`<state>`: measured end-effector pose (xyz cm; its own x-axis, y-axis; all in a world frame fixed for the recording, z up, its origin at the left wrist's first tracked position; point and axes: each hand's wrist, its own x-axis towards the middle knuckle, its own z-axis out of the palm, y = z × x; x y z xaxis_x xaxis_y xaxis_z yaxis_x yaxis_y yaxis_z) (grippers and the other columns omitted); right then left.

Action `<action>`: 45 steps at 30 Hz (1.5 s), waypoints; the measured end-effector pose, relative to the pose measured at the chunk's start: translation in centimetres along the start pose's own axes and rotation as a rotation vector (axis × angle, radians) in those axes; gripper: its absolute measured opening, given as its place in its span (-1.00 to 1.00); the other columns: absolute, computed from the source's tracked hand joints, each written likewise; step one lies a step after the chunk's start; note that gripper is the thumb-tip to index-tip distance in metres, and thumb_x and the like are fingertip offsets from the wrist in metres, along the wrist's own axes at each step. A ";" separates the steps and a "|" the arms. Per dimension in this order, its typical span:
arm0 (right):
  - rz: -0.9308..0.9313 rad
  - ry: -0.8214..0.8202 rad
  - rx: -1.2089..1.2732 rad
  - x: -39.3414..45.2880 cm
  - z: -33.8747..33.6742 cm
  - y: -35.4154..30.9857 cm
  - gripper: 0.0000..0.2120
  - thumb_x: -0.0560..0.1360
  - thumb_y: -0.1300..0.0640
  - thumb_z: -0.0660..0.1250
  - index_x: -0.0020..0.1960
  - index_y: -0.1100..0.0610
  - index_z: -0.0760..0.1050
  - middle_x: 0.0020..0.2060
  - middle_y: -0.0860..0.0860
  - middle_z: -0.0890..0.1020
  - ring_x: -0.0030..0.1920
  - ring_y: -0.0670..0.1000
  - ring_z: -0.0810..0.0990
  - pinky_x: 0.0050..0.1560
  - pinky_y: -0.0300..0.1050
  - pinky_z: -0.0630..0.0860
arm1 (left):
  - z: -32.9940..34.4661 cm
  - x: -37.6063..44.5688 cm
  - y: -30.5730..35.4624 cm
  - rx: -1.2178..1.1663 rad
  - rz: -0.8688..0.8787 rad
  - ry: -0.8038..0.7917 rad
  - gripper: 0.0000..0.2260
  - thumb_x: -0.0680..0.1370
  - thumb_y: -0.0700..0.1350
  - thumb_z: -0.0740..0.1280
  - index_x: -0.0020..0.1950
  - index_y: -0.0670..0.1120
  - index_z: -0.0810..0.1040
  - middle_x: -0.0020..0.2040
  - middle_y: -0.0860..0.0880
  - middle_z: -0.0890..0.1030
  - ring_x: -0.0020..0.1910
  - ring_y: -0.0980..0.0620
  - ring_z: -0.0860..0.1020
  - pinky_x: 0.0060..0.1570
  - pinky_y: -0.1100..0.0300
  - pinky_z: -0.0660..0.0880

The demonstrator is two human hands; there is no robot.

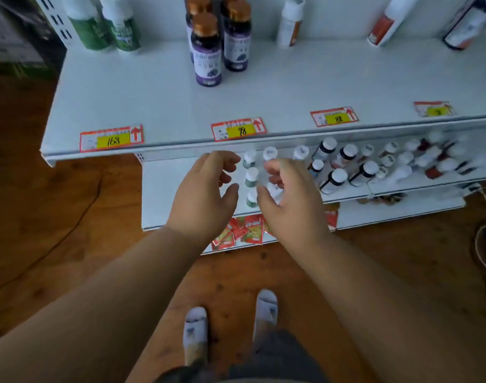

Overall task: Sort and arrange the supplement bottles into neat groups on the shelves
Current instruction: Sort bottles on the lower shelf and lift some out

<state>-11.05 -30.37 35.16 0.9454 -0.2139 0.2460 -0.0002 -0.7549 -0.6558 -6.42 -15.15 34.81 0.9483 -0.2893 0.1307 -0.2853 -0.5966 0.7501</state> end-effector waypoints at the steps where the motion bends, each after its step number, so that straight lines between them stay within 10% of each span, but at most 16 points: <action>1: 0.008 -0.008 0.009 -0.6 0.5 0.7 -0.69 0.49 0.20 0.41 0.22 0.12 0.50 0.10 0.04 0.56 0.05 -0.02 0.56 -0.01 -0.33 0.42 | 1.0 -0.6 -0.6 0.005 -0.003 -0.014 -0.65 0.52 -0.22 0.40 0.29 -0.02 0.48 0.10 0.06 0.55 -0.04 0.15 0.51 -0.04 0.46 0.40; 16: 0.251 -0.232 -0.058 -3.6 20.2 29.1 -0.59 0.57 0.10 0.33 0.41 0.06 0.40 0.31 0.01 0.52 0.29 0.01 0.51 0.30 -0.06 0.45 | 27.5 1.0 -20.4 -0.065 -0.358 -0.082 -0.65 0.55 -0.14 0.36 0.30 0.10 0.42 0.14 0.14 0.57 -0.03 0.17 0.59 0.00 0.11 0.58; 24: 0.266 -0.151 0.208 -0.8 27.1 32.5 -0.54 0.53 0.19 0.29 0.42 0.01 0.35 0.28 -0.01 0.53 0.27 -0.01 0.52 0.27 0.08 0.48 | 33.5 5.4 -25.3 -0.130 -0.306 -0.018 -0.54 0.59 -0.22 0.29 0.48 0.04 0.39 0.16 0.06 0.58 0.06 0.06 0.58 0.17 0.05 0.54; 36: 0.375 -0.175 0.362 -4.0 16.0 18.4 -0.81 0.50 0.14 0.41 0.05 -0.02 0.46 -0.11 -0.15 0.58 -0.18 -0.12 0.57 -0.05 -0.09 0.54 | 18.9 -2.2 -14.7 -0.313 -0.561 -0.051 -0.80 0.61 -0.11 0.33 0.22 0.07 0.55 -0.06 0.12 0.66 -0.21 0.15 0.59 -0.26 0.22 0.41; 45: 0.091 -0.496 0.502 -9.0 -3.0 -3.0 -0.36 0.47 0.15 0.47 0.41 -0.20 0.26 -0.14 -0.10 0.54 -0.16 -0.15 0.57 -0.10 -0.27 0.56 | -3.3 -14.3 1.8 -0.369 -0.490 -0.071 -0.80 0.61 -0.12 0.32 0.21 0.04 0.59 0.00 0.03 0.71 0.04 -0.04 0.66 0.17 -0.10 0.57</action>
<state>-20.53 -28.04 37.04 0.9857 0.1350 -0.1011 -0.0489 -0.3449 -0.9374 -20.03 -9.62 36.48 0.9417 -0.1045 -0.3198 0.2598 -0.3779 0.8886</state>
